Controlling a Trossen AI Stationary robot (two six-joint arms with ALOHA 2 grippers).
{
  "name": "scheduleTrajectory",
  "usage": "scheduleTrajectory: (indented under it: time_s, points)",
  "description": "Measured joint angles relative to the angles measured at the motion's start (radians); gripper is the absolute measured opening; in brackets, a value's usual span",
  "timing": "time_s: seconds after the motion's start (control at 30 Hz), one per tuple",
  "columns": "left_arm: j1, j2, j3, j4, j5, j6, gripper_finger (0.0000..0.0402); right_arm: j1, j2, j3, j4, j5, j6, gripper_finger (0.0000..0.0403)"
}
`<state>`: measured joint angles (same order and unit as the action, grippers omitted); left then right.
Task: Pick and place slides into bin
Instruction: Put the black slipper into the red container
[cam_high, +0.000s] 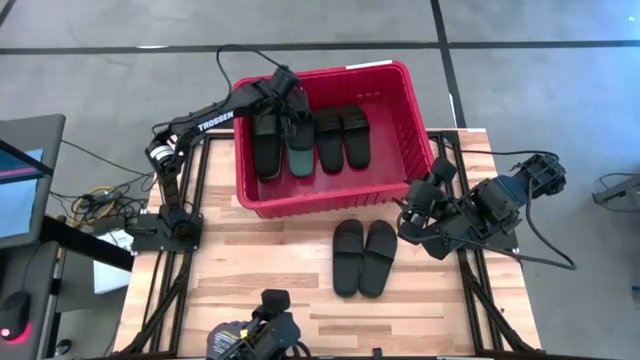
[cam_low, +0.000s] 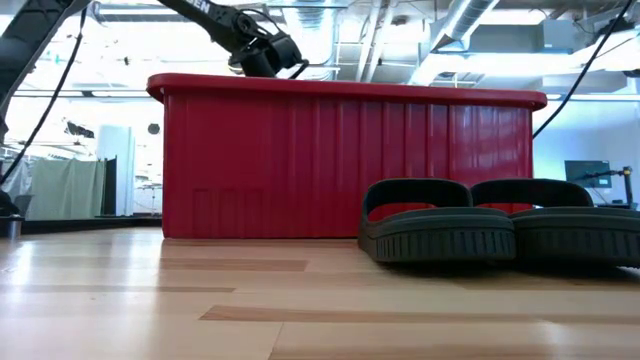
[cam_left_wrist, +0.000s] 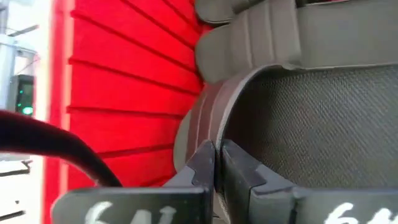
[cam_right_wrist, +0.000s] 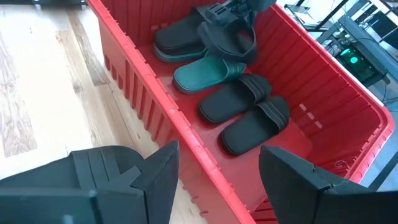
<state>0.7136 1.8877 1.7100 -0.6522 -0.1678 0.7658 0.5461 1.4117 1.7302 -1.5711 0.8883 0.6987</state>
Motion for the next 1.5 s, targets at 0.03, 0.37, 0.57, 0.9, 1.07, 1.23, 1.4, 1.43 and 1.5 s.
scheduleTrajectory:
  time_s: [0.03,0.37,0.57,0.9,1.07,1.23,1.4,1.43,1.5]
  points:
    - [0.0,-0.001,0.0,0.001,-0.004,0.0,0.0,0.0,0.0,0.0,0.0,0.0,0.0,0.0207]
    - [0.017,-0.001,0.0,0.0,-0.024,0.0,0.0,0.0,0.0,0.0,0.0,0.001,0.001,0.0207]
    - [0.039,-0.001,0.001,-0.002,-0.013,0.0,0.0,0.0,0.0,0.0,0.0,0.001,0.008,0.0207]
    - [0.046,0.017,0.001,-0.015,-0.012,-0.001,0.0,-0.002,0.0,0.0,0.0,0.003,0.008,0.0207]
    - [0.045,0.041,0.001,-0.018,-0.012,0.0,0.0,-0.006,0.0,0.0,0.0,0.002,0.008,0.0207]
    - [0.046,0.045,0.001,-0.014,-0.008,0.0,0.0,-0.006,0.0,0.0,0.0,0.0,0.009,0.0207]
    - [0.048,0.045,0.001,-0.011,-0.004,0.005,0.0,-0.006,0.0,0.0,0.0,0.0,0.008,0.0207]
    - [0.049,0.045,0.001,-0.011,-0.001,0.006,0.0,-0.006,0.0,0.0,0.0,0.0,0.008,0.0207]
    - [0.05,0.045,0.001,-0.011,0.01,0.007,0.0002,-0.006,0.0,0.0,0.0,0.0,0.008,0.0207]
